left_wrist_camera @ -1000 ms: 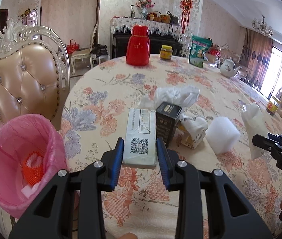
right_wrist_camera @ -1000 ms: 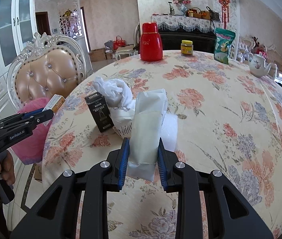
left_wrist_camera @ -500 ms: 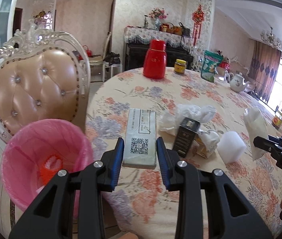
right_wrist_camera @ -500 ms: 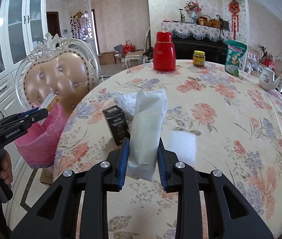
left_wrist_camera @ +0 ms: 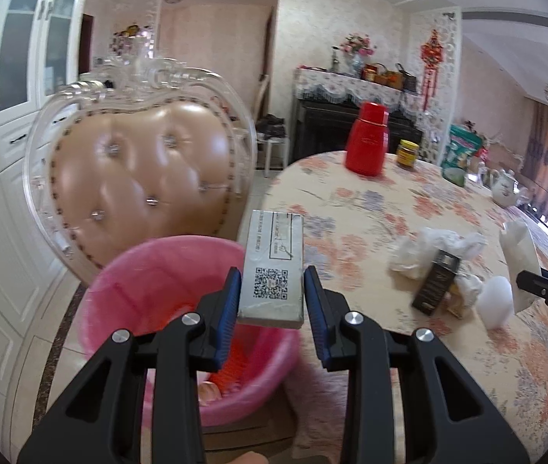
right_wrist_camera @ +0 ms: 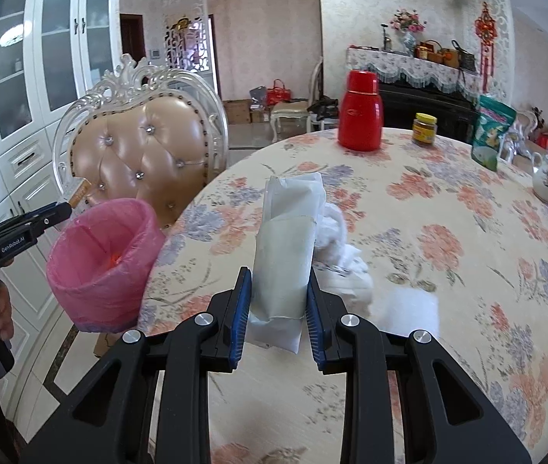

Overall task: Collect trash
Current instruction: 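Carry the QR-code box in the left tool while the right tool carries the paper pack to the pink bin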

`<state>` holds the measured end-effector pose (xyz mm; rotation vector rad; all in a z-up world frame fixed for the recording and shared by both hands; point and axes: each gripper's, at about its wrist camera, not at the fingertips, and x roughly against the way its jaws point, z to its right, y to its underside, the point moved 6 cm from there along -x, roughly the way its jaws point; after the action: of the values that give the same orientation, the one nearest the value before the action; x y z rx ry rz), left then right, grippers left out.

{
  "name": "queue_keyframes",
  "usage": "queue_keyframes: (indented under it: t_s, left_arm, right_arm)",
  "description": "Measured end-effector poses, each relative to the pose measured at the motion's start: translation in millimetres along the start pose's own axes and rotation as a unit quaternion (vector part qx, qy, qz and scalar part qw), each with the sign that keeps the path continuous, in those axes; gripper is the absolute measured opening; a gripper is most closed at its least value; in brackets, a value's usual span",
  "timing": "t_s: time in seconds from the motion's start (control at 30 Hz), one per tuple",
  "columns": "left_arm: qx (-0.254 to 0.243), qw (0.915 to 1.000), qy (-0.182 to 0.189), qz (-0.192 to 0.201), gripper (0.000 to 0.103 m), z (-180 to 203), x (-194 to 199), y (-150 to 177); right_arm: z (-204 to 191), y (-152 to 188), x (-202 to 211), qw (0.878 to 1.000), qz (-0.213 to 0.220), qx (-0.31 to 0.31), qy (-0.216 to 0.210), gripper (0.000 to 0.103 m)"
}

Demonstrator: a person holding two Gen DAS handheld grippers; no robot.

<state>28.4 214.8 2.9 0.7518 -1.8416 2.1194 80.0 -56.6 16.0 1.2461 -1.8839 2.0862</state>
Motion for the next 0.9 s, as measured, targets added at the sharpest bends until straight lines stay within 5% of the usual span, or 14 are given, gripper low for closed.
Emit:
queue_keyframes:
  t_s: [0.3, 0.9]
  left_arm:
    - [0.029, 0.9984, -0.048, 0.007, 0.033, -65, 16, -1]
    - [0.041, 0.9971, -0.064, -0.002, 0.033, -100, 9, 1]
  right_arm:
    - [-42, -18, -22, 0.999, -0.005, 0.026, -0.034, 0.027]
    - [-127, -54, -62, 0.992, -0.007, 0.073, -0.099, 0.027]
